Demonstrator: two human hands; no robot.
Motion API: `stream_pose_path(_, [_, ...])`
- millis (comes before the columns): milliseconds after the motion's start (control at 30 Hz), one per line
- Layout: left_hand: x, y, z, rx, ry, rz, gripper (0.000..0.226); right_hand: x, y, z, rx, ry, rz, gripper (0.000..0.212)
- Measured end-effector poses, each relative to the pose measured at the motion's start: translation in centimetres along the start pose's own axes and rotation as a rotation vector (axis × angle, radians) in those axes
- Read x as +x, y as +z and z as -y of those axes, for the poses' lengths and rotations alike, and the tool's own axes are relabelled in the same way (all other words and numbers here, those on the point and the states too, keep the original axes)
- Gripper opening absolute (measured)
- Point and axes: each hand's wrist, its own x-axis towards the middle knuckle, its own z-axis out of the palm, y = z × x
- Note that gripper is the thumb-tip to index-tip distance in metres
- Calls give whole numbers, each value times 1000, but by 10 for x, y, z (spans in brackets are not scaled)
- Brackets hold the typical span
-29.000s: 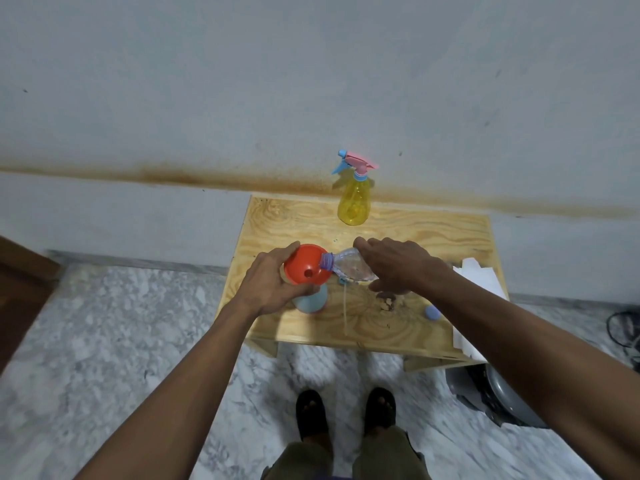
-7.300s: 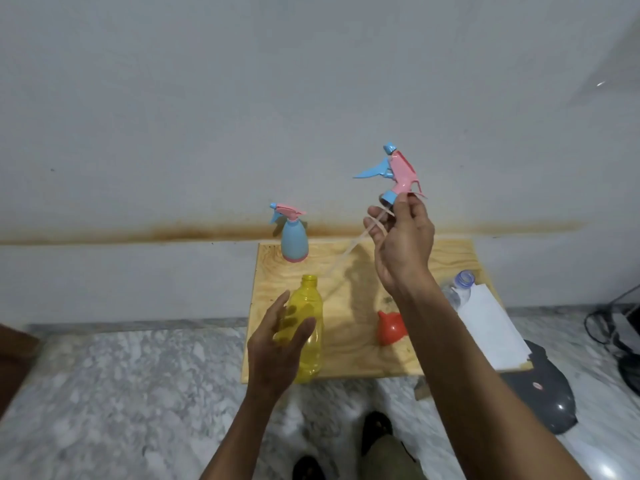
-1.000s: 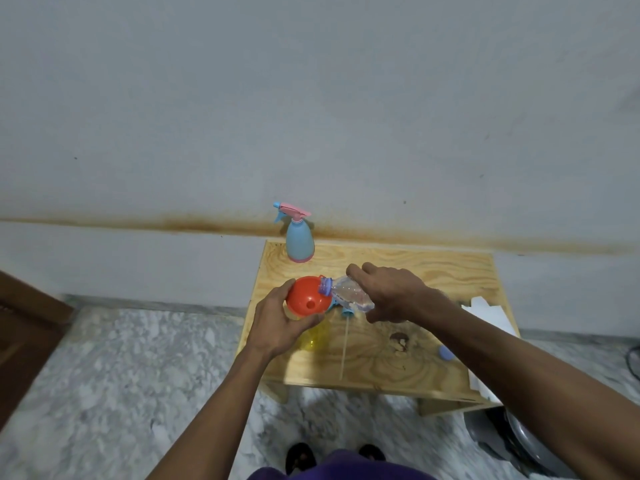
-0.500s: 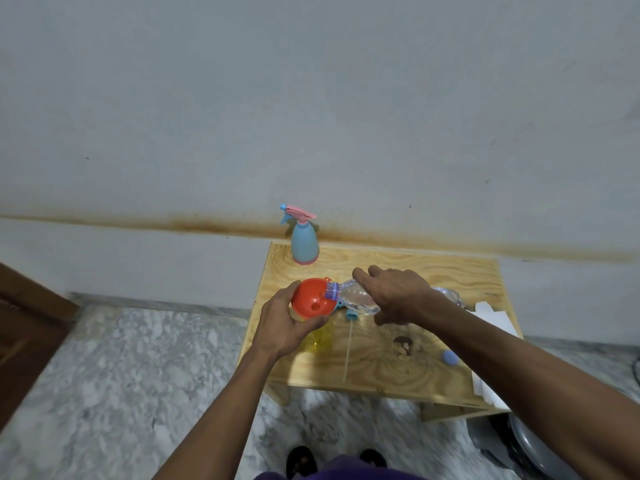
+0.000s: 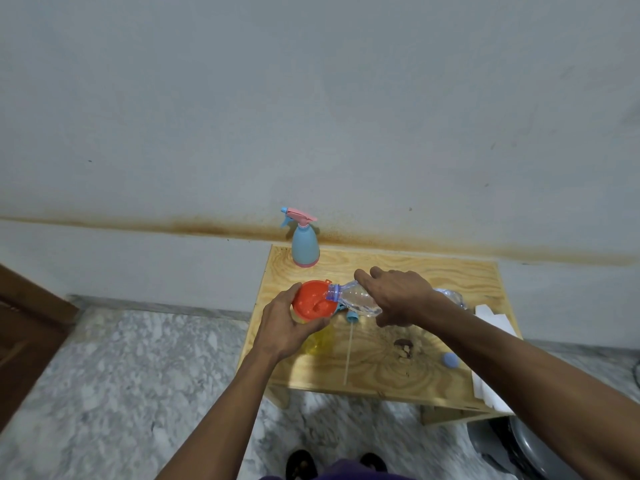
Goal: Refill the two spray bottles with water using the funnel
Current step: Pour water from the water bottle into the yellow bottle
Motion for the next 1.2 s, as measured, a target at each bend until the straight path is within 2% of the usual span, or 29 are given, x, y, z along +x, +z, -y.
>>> stream_pose_path(1200, [-2, 2, 6, 19, -4, 12, 97, -4, 2, 3, 33, 20, -26, 85])
